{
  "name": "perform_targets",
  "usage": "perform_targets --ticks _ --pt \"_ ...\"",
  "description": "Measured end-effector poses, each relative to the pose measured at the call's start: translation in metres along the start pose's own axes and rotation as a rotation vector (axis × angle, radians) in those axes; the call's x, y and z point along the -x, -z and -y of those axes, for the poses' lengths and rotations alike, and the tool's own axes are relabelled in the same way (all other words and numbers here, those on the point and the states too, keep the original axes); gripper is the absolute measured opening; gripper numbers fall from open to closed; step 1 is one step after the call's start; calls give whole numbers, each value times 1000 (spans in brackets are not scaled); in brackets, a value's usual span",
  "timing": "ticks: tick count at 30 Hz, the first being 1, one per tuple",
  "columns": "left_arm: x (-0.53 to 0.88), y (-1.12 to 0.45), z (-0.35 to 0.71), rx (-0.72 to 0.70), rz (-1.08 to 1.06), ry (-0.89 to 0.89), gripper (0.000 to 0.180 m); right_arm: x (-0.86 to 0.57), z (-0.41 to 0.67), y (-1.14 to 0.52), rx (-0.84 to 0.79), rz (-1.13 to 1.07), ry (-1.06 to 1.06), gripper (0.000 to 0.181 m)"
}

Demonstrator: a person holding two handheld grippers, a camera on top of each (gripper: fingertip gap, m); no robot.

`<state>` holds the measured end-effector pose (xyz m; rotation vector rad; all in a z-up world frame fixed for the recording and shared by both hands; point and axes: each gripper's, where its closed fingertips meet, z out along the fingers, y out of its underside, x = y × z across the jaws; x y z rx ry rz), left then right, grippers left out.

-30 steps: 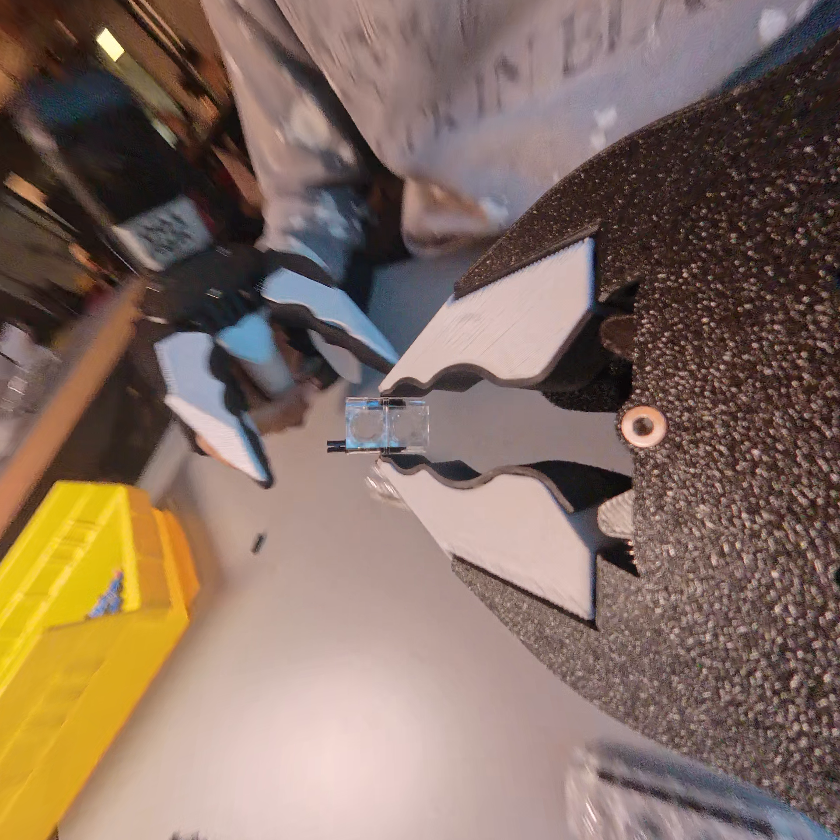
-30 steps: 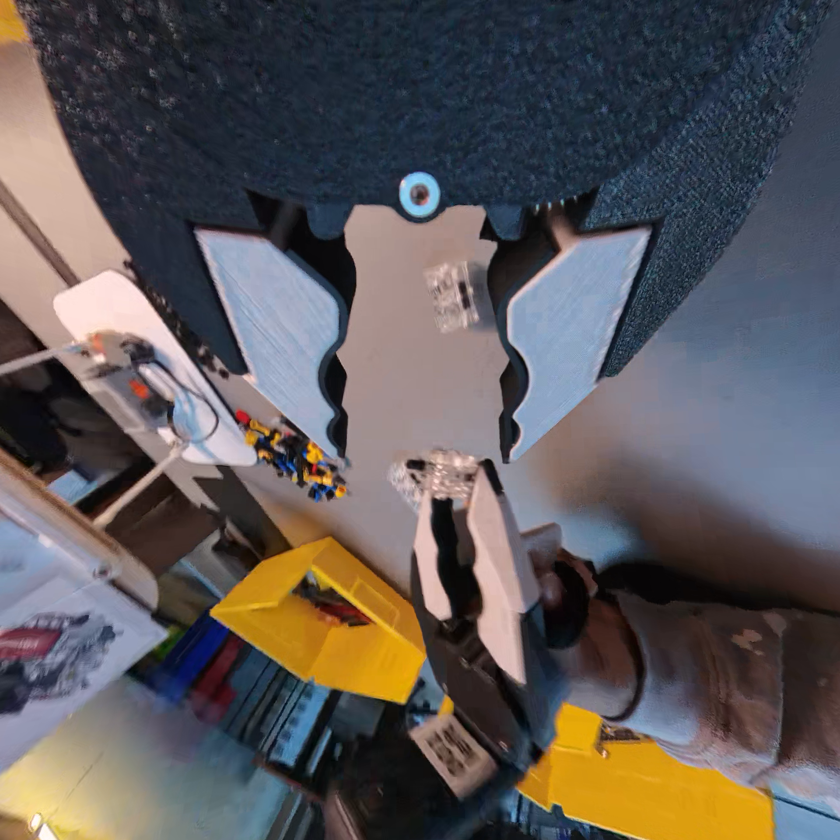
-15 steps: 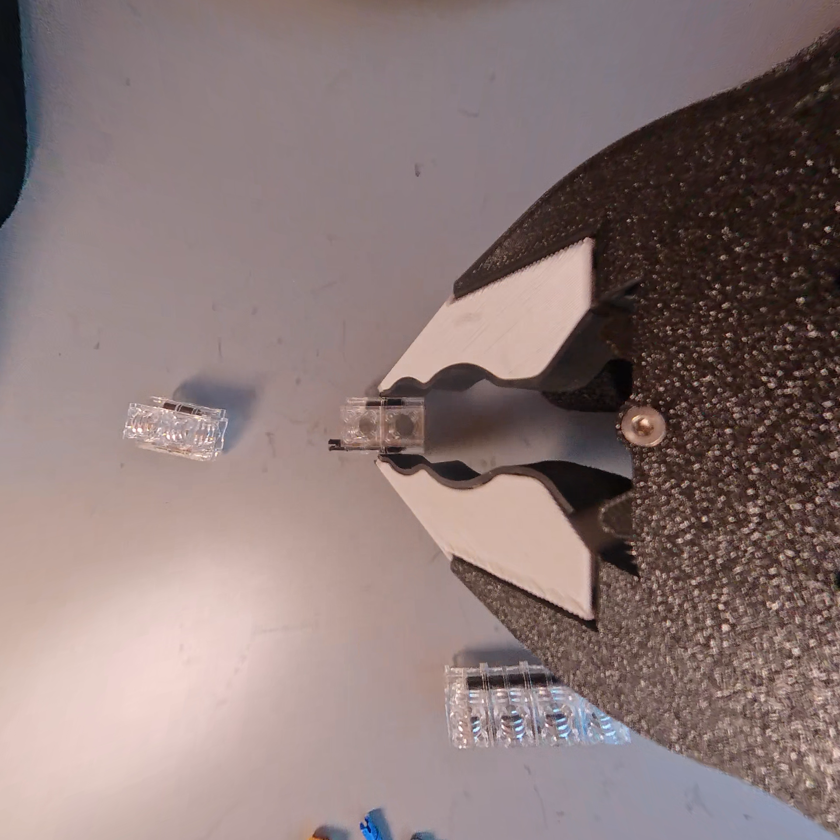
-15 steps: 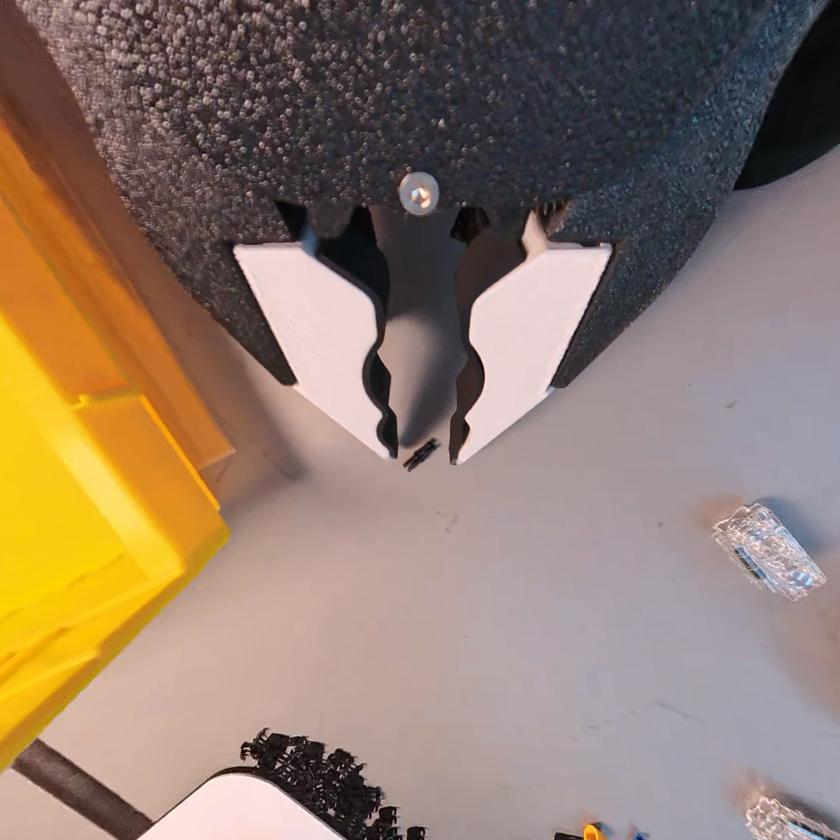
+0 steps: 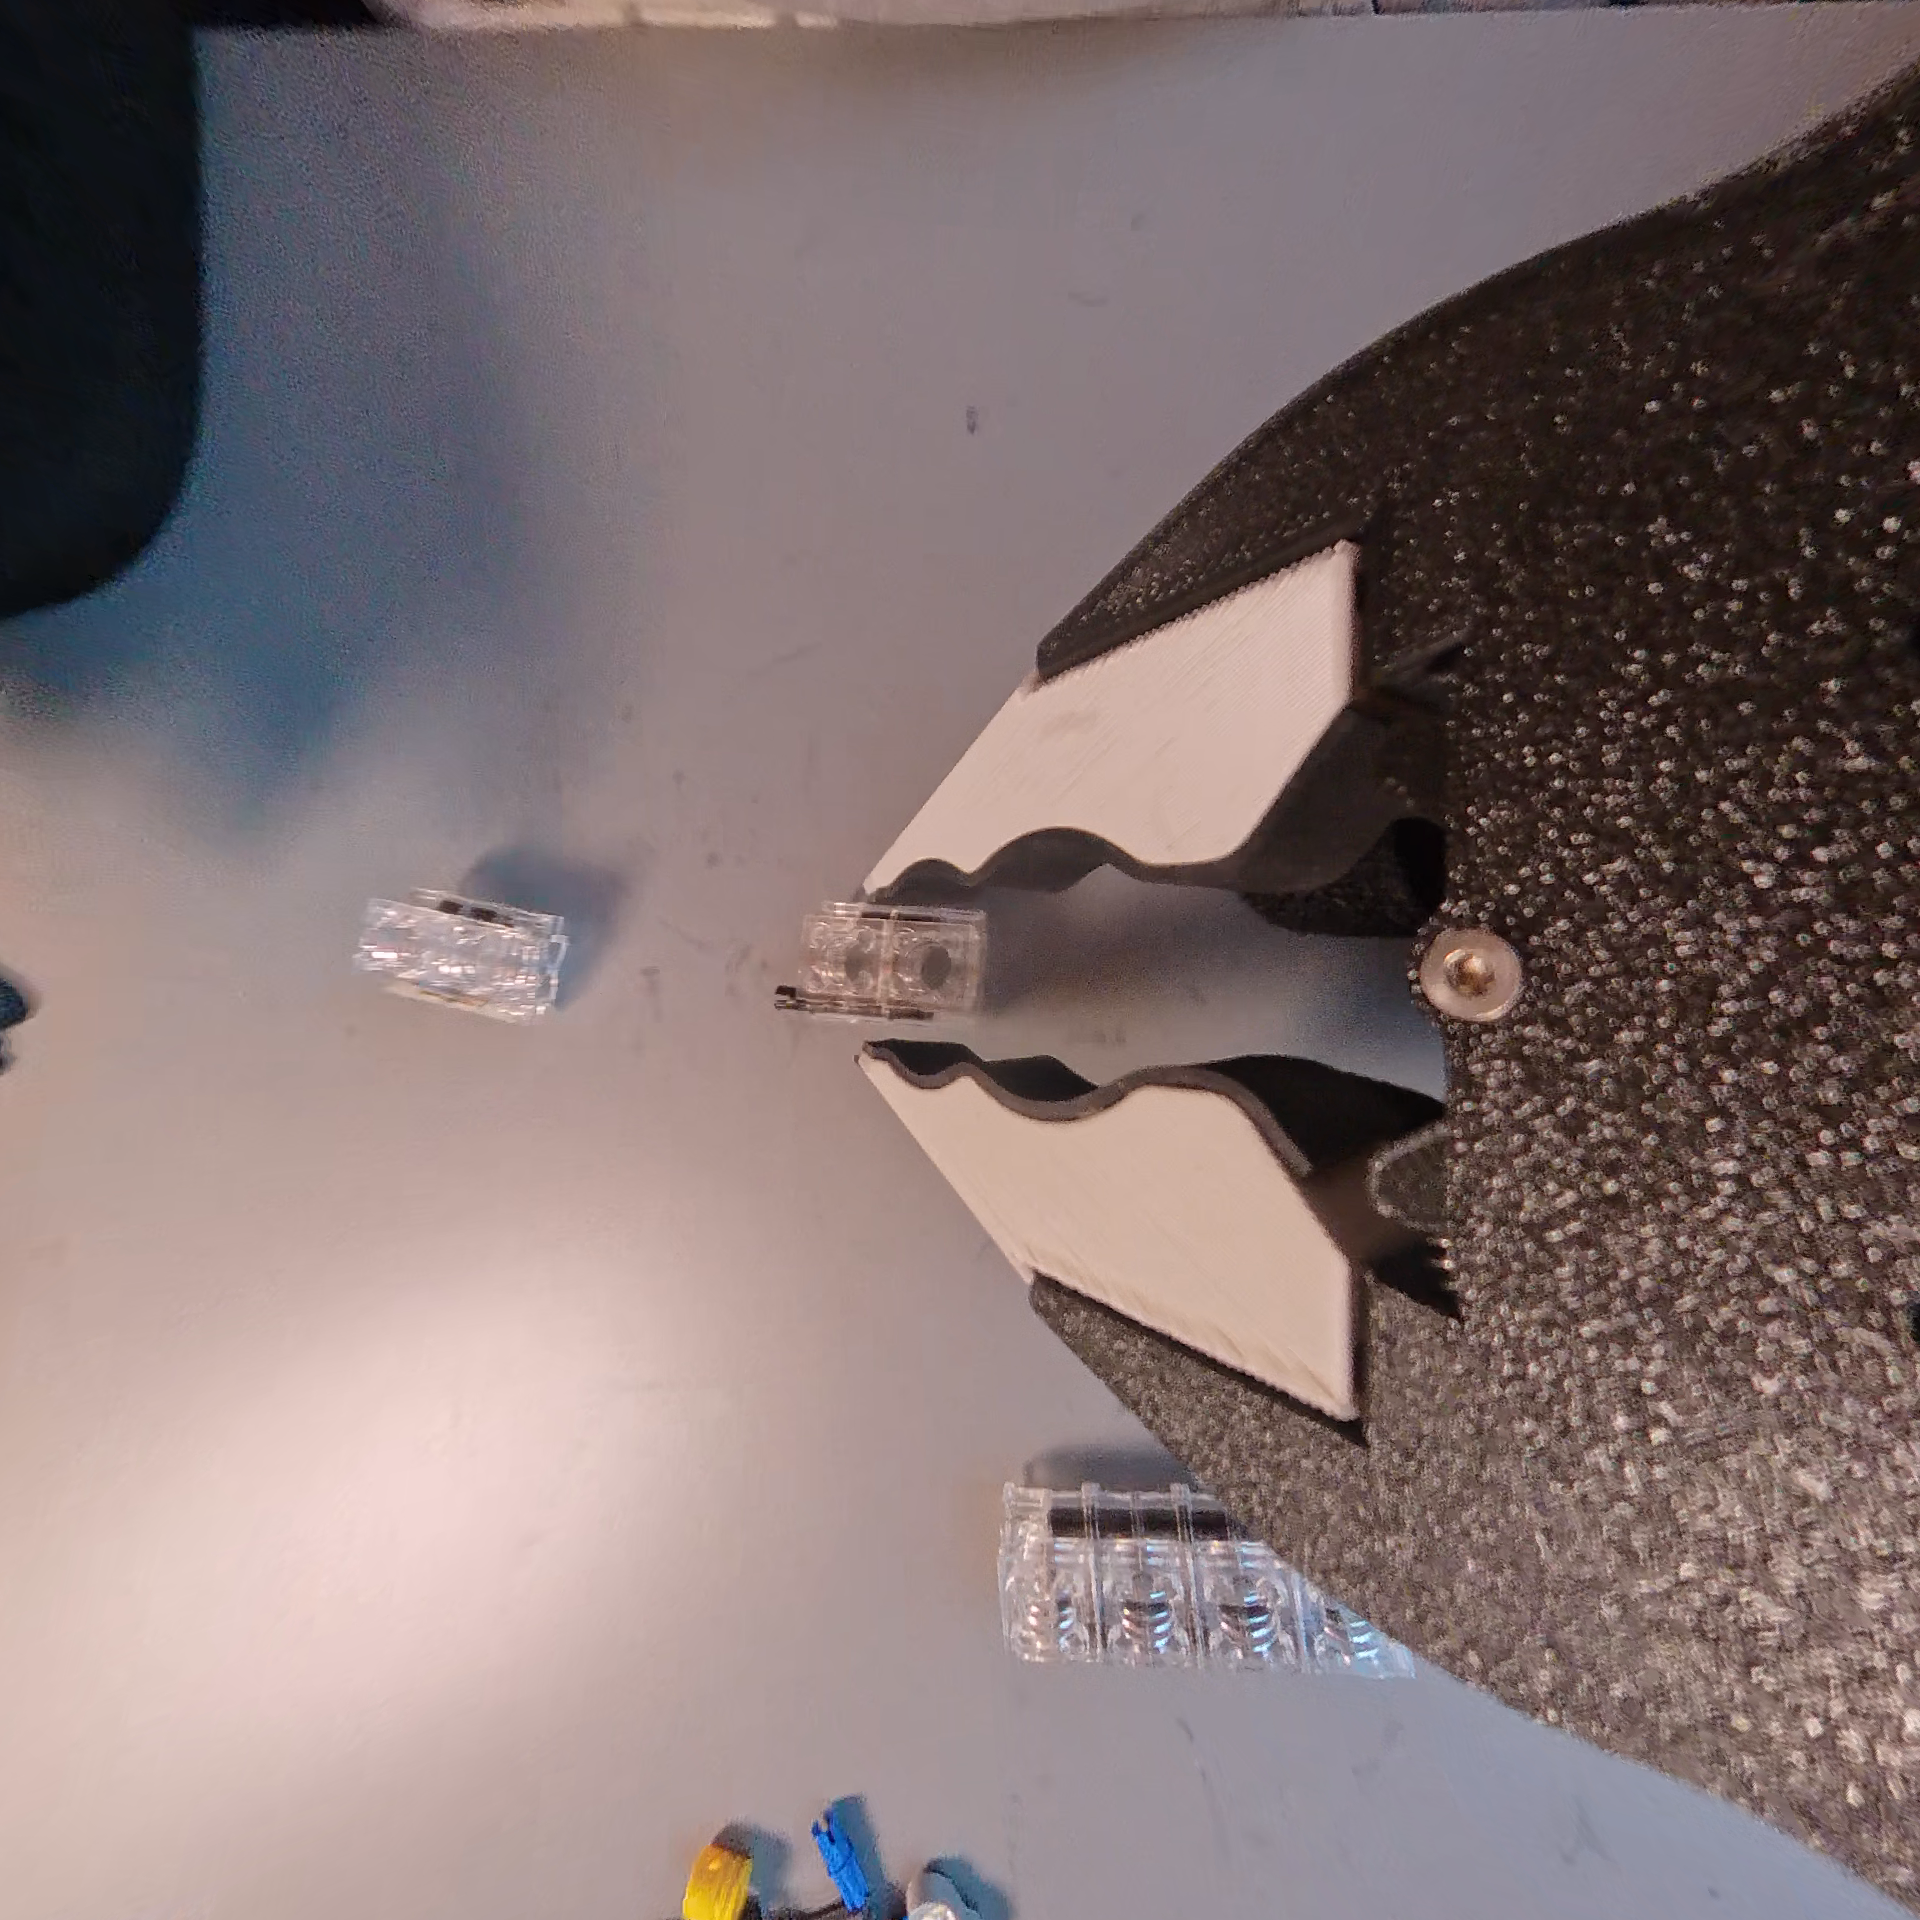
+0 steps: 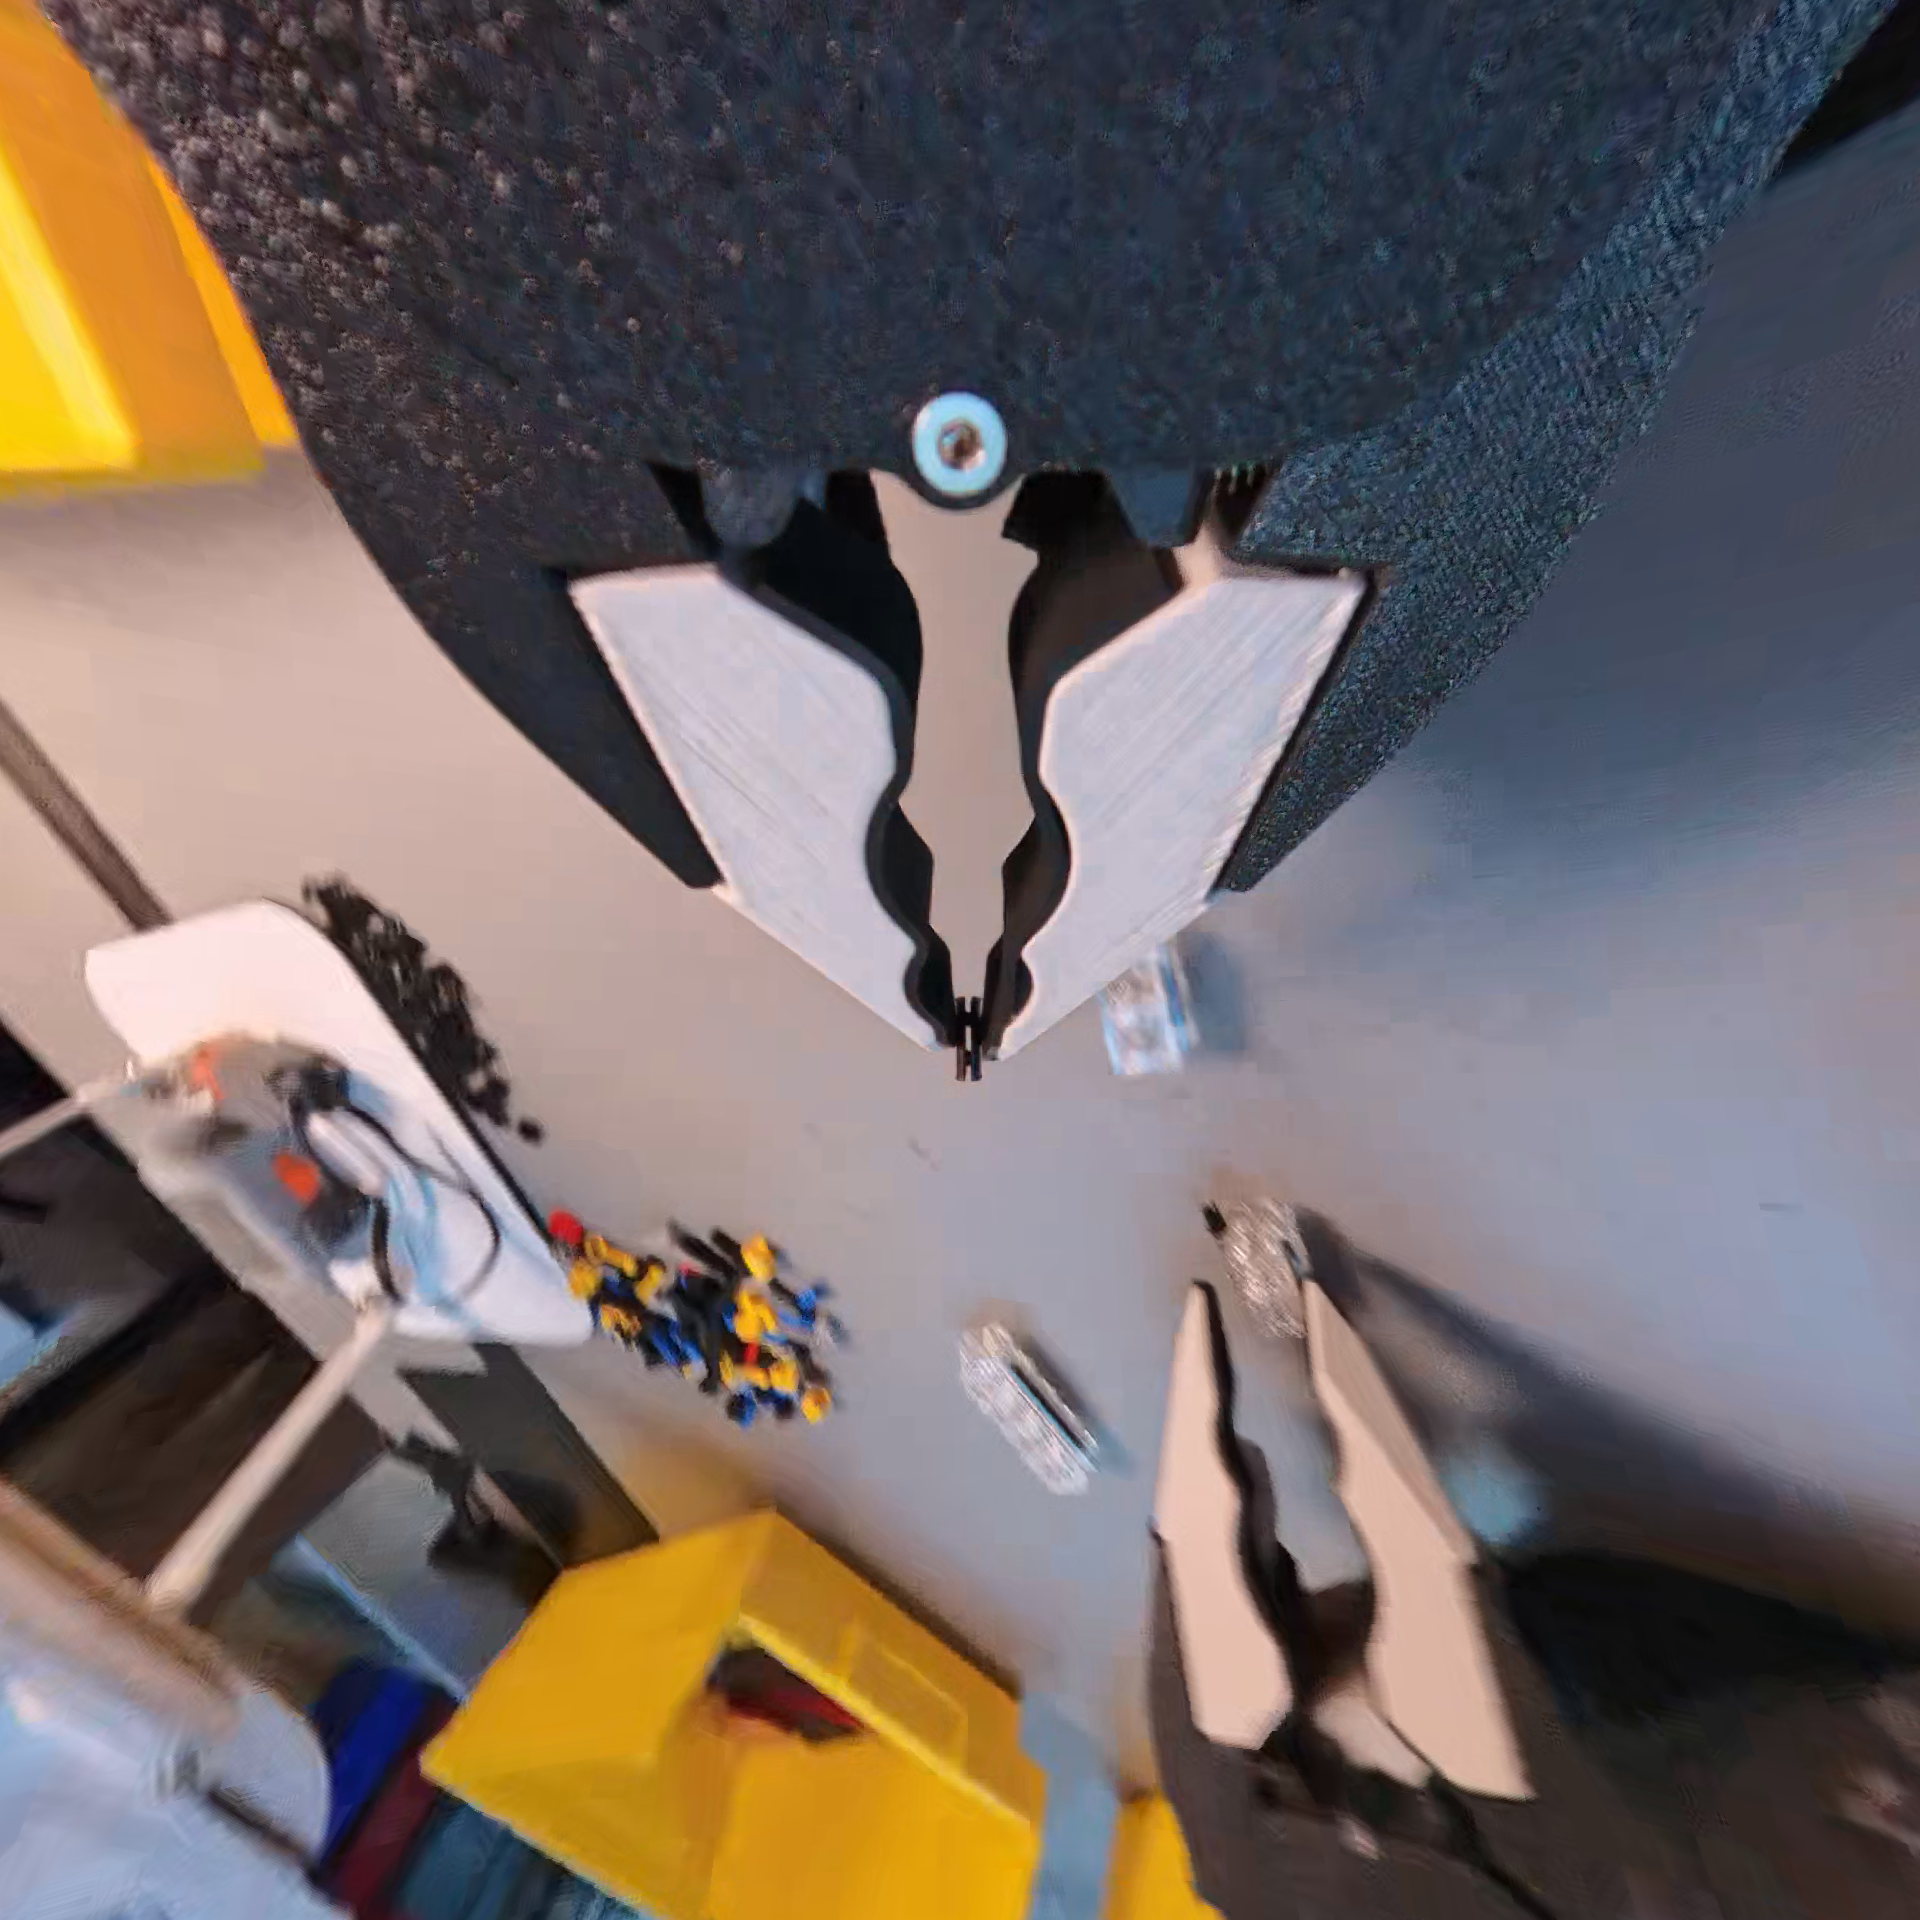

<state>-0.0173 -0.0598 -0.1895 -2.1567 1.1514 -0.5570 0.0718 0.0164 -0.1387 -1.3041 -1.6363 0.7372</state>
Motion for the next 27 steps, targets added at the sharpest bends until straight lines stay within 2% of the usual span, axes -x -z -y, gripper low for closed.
perform_targets --ticks 4,7,15,27 --pt "-12 18 36 -252 -167 130 24 43 35 -27 -48 1 242 4" --pt "-27 25 56 -383 -317 212 23 61 45 -41 -53 -22 356 4" --pt "-34 21 65 -441 -378 242 5 73 55 -41 -89 -26 422 4" --pt "-47 48 82 -605 -624 340 1 74 81 -27 -256 -19 320 5"
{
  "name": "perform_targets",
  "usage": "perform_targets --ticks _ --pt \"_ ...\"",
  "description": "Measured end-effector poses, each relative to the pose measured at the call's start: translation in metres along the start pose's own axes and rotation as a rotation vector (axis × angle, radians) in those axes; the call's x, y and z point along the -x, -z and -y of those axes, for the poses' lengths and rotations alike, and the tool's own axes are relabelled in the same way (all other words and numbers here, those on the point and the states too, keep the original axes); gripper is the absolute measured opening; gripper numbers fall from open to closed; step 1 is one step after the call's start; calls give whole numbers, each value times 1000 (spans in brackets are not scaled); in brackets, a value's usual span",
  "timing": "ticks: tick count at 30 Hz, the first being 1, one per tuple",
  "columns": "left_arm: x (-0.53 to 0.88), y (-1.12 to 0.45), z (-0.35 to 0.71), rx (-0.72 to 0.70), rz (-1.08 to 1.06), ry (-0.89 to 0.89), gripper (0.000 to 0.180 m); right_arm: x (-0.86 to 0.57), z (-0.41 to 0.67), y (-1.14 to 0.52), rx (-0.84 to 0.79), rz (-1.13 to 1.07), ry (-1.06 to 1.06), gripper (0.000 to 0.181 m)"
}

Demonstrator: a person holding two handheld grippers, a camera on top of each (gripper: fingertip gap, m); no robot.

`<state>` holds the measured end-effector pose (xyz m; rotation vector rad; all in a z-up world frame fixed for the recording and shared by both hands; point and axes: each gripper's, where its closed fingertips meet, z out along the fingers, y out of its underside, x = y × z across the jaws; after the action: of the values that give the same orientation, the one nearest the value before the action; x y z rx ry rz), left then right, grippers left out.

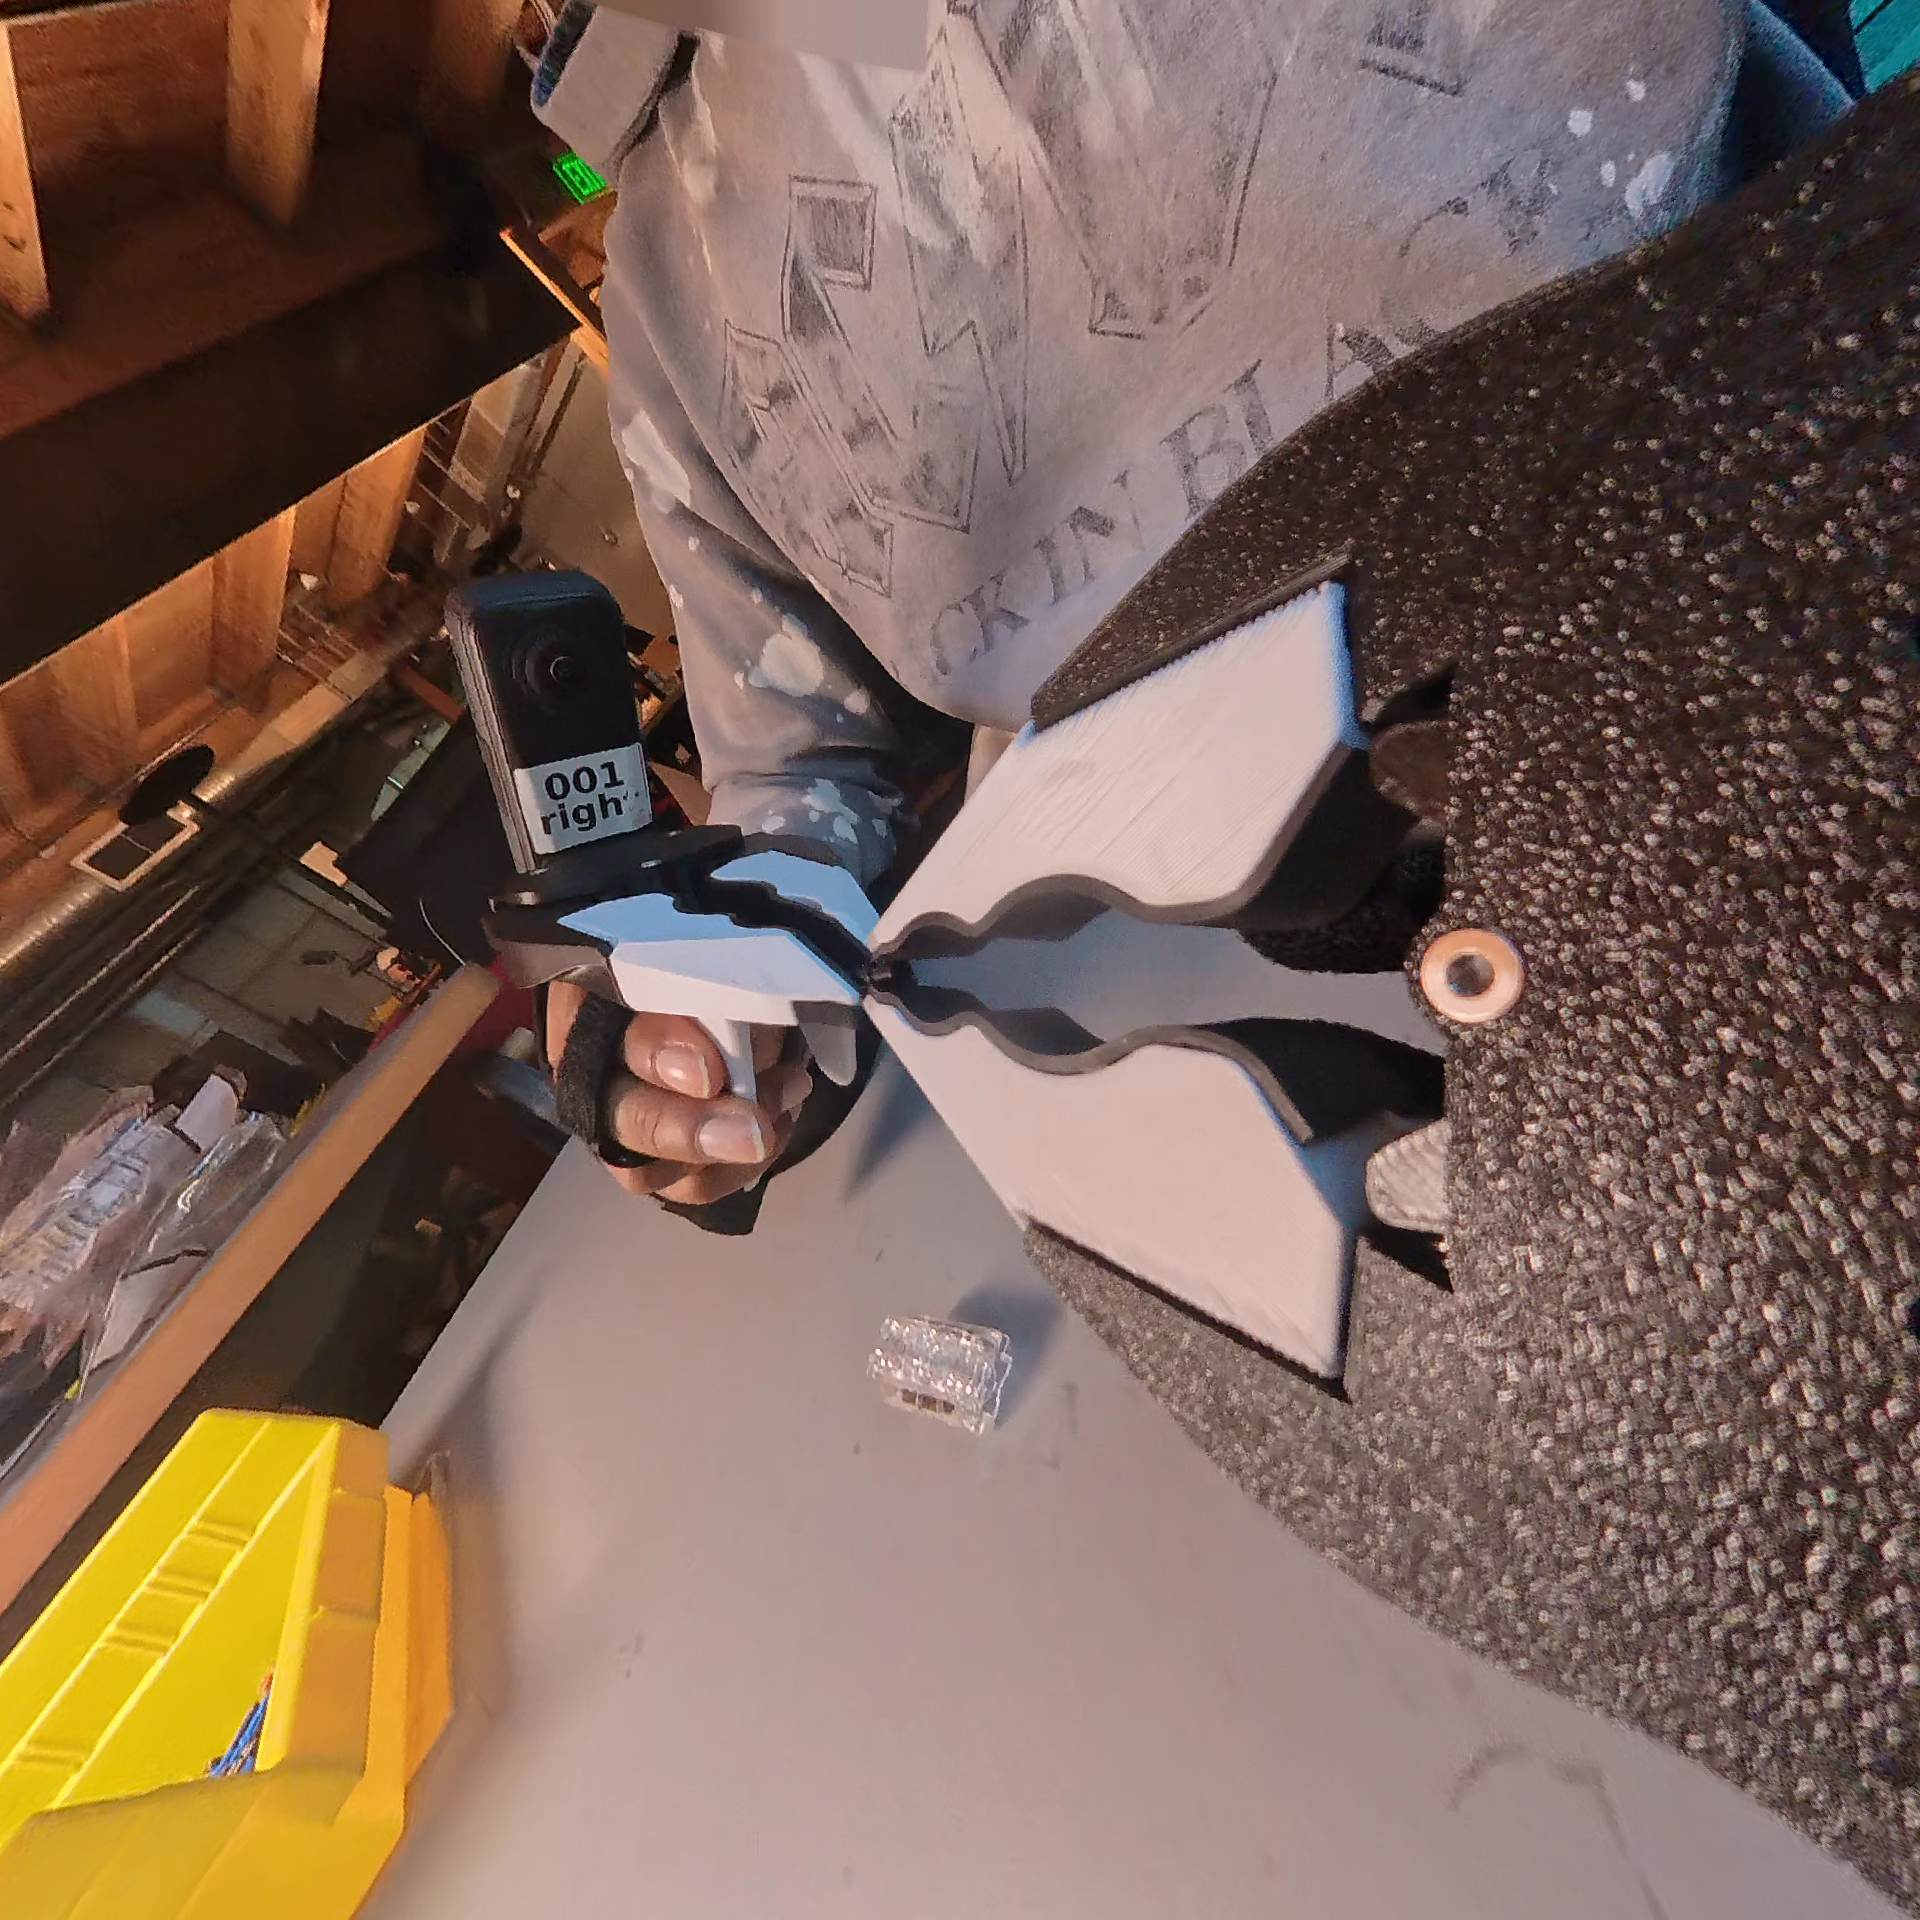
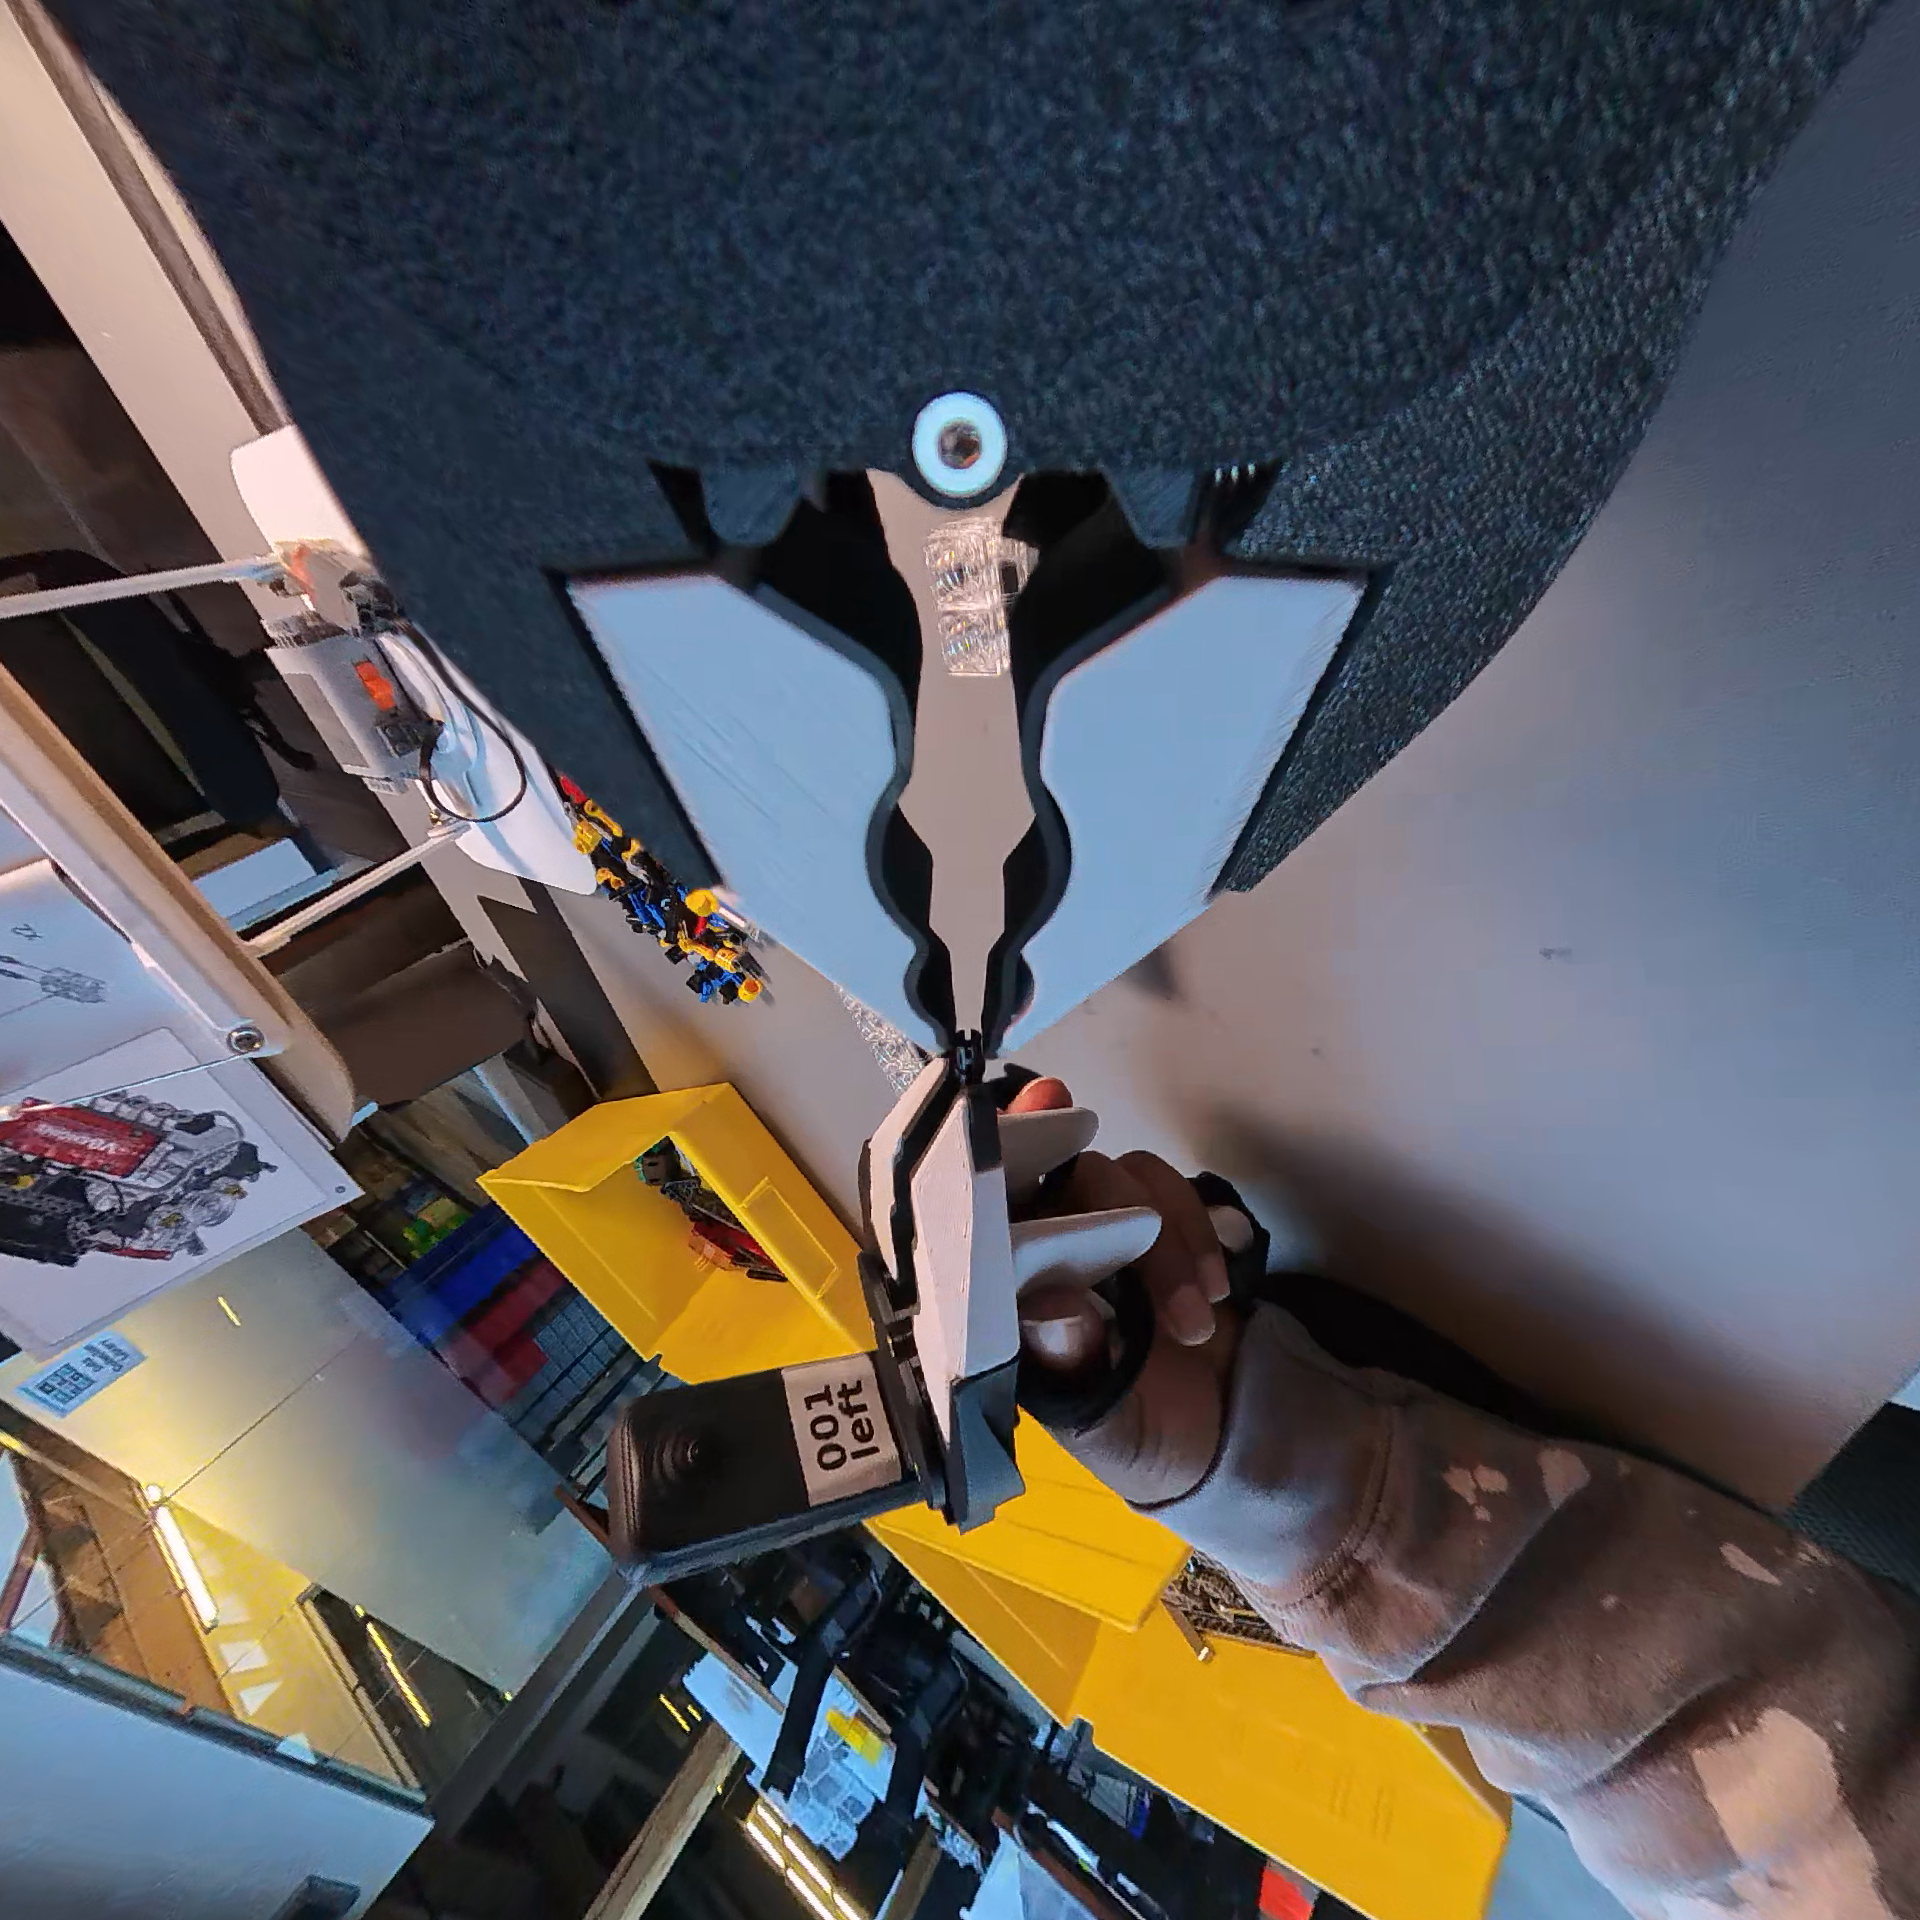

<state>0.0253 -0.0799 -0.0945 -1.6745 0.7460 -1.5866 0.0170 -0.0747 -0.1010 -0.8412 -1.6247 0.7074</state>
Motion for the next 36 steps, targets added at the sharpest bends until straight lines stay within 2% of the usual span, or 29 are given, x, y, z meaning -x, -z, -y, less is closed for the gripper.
perform_targets --ticks 26,27,29,31,33,36 --pt "2 1 3 -21 -16 30 2 -2 4 2 -32 14 -59 4" --pt "5 1 2 -7 12 8 3 -2 2 2 -25 21 -70 4" --pt "18 7 -2 58 140 -84 17 -4 -2 3 -16 30 -98 4" --pt "40 20 -14 199 341 -213 30 -7 -12 5 25 43 -122 4" --pt "54 33 -29 344 464 -292 36 -5 -24 6 73 75 -145 4" --pt "63 39 -50 488 522 -305 39 -2 -39 5 133 97 -163 4"
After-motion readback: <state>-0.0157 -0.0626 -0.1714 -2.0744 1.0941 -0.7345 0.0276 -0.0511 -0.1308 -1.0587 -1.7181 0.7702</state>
